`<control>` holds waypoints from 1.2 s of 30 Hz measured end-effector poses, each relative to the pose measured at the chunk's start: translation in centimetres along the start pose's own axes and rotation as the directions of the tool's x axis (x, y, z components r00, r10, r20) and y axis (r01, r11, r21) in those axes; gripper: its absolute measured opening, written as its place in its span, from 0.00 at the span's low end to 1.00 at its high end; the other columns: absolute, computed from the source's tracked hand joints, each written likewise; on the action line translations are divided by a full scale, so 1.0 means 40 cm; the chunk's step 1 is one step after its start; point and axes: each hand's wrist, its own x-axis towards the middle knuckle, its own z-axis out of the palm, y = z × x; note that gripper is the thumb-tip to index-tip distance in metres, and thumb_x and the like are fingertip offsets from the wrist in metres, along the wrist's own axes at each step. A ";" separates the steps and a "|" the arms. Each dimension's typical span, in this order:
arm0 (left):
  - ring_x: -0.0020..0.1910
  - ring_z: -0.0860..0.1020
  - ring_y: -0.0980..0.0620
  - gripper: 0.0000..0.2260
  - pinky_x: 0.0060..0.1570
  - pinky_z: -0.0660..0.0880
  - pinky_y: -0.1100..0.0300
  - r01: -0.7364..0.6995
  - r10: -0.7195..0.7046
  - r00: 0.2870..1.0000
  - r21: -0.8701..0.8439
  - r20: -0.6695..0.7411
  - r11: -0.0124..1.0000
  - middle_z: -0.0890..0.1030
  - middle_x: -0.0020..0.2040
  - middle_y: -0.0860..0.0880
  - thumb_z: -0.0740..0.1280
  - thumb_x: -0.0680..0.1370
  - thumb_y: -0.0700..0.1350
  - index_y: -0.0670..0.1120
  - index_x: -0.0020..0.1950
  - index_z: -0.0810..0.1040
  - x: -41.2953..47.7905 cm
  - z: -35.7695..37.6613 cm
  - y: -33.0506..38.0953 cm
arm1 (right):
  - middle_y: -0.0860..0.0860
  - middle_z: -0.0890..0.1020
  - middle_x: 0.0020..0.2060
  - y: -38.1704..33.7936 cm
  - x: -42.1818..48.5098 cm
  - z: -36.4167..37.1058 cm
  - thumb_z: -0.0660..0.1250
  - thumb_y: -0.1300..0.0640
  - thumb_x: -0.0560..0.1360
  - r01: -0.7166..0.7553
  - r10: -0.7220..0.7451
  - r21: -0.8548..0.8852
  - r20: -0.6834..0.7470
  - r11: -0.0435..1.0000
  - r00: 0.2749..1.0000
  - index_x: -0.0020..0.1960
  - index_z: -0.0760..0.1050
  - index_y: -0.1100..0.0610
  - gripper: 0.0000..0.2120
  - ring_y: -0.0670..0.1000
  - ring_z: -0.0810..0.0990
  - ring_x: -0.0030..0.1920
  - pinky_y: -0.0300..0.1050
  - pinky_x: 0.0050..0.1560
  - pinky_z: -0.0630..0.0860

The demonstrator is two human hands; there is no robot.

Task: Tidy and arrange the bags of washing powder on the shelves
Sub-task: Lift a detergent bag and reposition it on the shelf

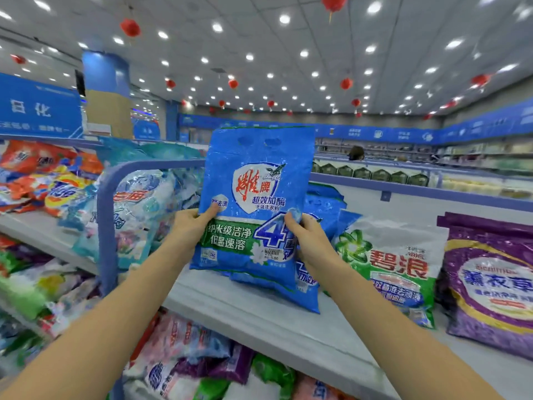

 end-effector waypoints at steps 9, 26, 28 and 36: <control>0.23 0.68 0.50 0.20 0.26 0.65 0.61 0.100 -0.099 0.989 -0.011 0.108 0.995 0.66 0.29 0.45 0.71 0.75 0.47 0.44 0.29 0.64 0.169 -0.089 -0.103 | 0.55 0.69 0.67 0.024 0.103 0.119 0.59 0.52 0.80 0.004 0.003 0.022 -0.305 1.000 0.952 0.73 0.57 0.56 0.25 0.58 0.73 0.62 0.61 0.59 0.72; 0.33 0.70 0.48 0.16 0.37 0.64 0.55 0.023 -0.013 0.995 0.100 -0.104 0.995 0.73 0.34 0.47 0.57 0.82 0.54 0.44 0.43 0.73 0.255 -0.133 -0.204 | 0.50 0.72 0.61 0.219 0.114 0.352 0.50 0.50 0.82 -0.118 0.053 -0.124 -0.435 0.985 0.899 0.72 0.58 0.53 0.19 0.52 0.72 0.59 0.48 0.62 0.69; 0.39 0.71 0.46 0.14 0.43 0.63 0.55 0.000 0.018 0.992 0.147 -0.123 0.989 0.75 0.41 0.43 0.55 0.82 0.51 0.44 0.46 0.72 0.266 -0.130 -0.204 | 0.53 0.73 0.62 0.225 0.119 0.358 0.51 0.50 0.82 -0.110 0.059 -0.086 -0.457 0.990 0.887 0.69 0.62 0.54 0.17 0.54 0.73 0.60 0.51 0.63 0.70; 0.55 0.75 0.37 0.17 0.49 0.66 0.53 -0.046 0.076 0.983 0.177 -0.169 0.983 0.78 0.57 0.35 0.53 0.83 0.48 0.38 0.57 0.76 0.267 -0.119 -0.205 | 0.48 0.75 0.48 0.236 0.132 0.357 0.50 0.52 0.83 -0.071 0.013 -0.113 -0.454 0.991 0.891 0.59 0.65 0.53 0.09 0.46 0.74 0.46 0.40 0.45 0.70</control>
